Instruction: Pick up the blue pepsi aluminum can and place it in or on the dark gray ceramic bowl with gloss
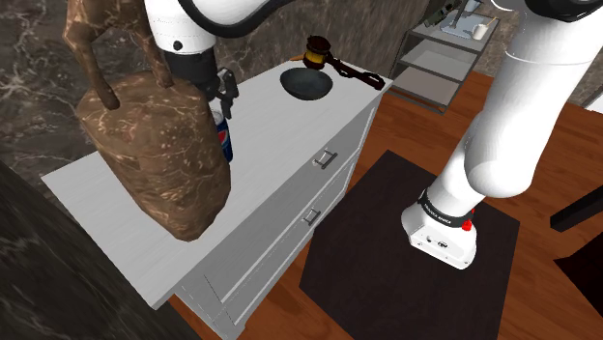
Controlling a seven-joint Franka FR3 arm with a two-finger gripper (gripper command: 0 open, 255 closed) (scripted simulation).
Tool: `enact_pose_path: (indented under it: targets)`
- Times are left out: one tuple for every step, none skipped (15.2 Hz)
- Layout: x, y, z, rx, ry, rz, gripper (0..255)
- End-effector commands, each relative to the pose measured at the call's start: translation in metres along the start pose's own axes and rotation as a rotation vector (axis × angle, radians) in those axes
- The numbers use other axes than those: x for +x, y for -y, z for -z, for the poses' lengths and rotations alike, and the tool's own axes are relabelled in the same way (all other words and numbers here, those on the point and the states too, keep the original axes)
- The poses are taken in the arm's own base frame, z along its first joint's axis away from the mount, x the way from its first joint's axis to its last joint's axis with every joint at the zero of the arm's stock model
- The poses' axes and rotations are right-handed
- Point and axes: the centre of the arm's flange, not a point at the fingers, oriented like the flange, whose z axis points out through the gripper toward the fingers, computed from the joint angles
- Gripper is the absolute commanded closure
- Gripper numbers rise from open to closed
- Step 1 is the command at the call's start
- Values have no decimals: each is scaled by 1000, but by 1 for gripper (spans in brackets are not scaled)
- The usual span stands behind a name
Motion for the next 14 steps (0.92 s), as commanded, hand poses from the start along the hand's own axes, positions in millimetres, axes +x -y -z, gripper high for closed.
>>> enact_pose_path:
  targets:
    - [0,0,-4,0,0,0,0]
    - [0,0,-4,0,0,0,0]
    - [0,0,-4,0,0,0,0]
    - [0,0,-4,0,0,0,0]
    - [0,0,-4,0,0,0,0]
    - [0,0,-4,0,0,0,0]
    - [0,0,-4,0,0,0,0]
    - [0,0,-4,0,0,0,0]
    - [0,0,-4,0,0,0,255]
    - [0,0,-4,0,0,0,255]
    - [0,0,-4,0,0,0,255]
    - [0,0,-4,0,0,0,255]
    - [0,0,-4,0,0,0,255]
    - [0,0,-4,0,0,0,255]
